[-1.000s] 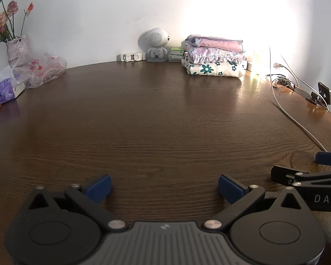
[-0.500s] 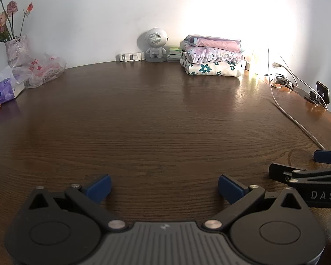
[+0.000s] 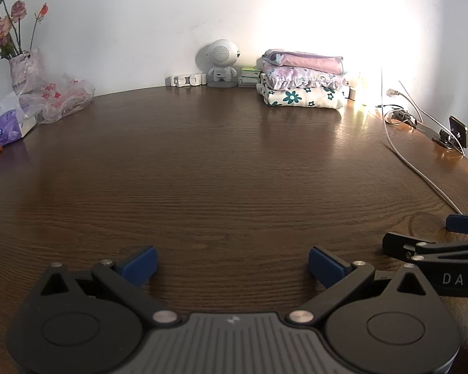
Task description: Fold clothes
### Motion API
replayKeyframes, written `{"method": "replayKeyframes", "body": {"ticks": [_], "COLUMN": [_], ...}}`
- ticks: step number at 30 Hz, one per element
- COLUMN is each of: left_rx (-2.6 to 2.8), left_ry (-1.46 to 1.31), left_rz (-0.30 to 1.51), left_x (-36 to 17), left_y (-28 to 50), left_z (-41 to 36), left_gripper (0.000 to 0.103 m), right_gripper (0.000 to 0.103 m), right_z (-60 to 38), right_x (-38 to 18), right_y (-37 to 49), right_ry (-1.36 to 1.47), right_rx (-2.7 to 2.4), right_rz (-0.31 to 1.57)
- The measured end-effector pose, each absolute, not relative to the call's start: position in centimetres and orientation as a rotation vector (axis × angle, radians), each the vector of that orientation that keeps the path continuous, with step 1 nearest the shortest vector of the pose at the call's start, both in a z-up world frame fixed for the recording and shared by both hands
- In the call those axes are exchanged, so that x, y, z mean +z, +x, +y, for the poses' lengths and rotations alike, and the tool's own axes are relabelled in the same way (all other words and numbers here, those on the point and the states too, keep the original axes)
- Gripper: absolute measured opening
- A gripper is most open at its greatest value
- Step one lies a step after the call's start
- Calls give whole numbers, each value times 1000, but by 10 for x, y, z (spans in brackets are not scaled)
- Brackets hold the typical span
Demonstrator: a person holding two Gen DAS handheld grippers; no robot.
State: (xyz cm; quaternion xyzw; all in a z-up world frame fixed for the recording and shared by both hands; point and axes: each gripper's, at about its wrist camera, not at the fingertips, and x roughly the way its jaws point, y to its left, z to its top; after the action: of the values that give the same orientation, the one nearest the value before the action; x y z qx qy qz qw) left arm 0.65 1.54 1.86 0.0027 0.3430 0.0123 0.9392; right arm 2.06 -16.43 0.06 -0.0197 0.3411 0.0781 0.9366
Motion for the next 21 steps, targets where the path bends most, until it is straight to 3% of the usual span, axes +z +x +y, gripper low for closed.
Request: {"method": "replayKeyframes", "body": {"ticks": [21], "left_rx": [37], "left_ry": [2], "left_rz": [701], "left_x": [18], "left_y": [11], "left_z": [15], "left_gripper": [103], "right_gripper": [103], "right_z": [-165], "right_x": [0], "right_y": [21], "right_ry": [-36], "right_rx": [152], "right_rz": [697]}}
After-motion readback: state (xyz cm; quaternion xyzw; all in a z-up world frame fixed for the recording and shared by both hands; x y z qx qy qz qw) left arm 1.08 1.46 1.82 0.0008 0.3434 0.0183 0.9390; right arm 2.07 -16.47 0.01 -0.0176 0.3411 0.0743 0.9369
